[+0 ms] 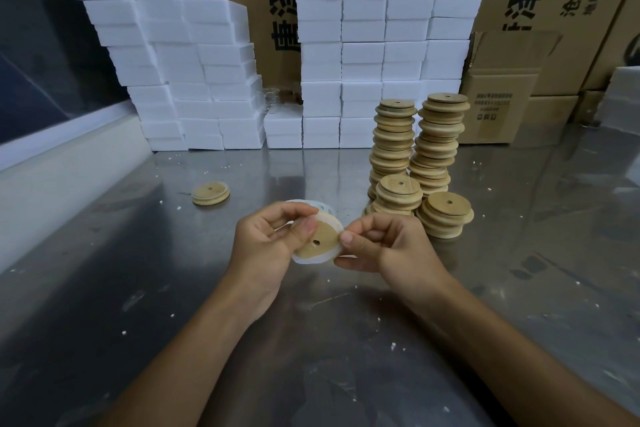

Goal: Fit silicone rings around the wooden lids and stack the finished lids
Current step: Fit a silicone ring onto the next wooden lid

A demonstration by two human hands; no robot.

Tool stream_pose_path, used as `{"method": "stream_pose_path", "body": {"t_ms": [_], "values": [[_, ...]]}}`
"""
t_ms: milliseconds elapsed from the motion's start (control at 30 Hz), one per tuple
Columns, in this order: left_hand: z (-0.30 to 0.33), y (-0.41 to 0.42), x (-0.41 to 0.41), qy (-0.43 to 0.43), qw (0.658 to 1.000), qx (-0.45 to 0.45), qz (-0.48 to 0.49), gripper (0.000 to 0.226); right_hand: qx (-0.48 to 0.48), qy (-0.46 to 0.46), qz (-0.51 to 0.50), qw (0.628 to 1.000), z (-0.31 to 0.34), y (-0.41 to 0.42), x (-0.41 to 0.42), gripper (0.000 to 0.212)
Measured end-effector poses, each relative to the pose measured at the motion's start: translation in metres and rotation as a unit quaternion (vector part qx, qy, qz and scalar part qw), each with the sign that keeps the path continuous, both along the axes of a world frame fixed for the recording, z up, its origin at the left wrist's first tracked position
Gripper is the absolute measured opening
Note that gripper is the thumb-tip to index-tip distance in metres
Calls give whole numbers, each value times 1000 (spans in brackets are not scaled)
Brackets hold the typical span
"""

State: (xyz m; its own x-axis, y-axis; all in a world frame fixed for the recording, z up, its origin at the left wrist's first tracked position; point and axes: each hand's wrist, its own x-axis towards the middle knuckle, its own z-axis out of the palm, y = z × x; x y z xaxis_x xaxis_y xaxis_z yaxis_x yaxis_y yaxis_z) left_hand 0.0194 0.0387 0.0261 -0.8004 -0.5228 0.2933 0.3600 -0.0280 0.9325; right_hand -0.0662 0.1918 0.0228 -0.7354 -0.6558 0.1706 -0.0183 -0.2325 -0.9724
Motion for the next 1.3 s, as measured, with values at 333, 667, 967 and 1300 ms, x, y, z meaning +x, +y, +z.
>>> {"method": "stream_pose_path", "body": {"t_ms": [333,667,967,1300], "values": [[1,2,1,-6,999,-48,-7,11,79,184,0,980,7,10,-7,4],[0,-2,0,2,999,-45,21,27,64,121,-3,991,0,3,-1,7],[4,1,2,6,1000,-24,1,10,12,32,0,999,8,5,1,4],[7,0,3,13,999,-34,23,27,6,54,-14,998,8,2,5,4]]}}
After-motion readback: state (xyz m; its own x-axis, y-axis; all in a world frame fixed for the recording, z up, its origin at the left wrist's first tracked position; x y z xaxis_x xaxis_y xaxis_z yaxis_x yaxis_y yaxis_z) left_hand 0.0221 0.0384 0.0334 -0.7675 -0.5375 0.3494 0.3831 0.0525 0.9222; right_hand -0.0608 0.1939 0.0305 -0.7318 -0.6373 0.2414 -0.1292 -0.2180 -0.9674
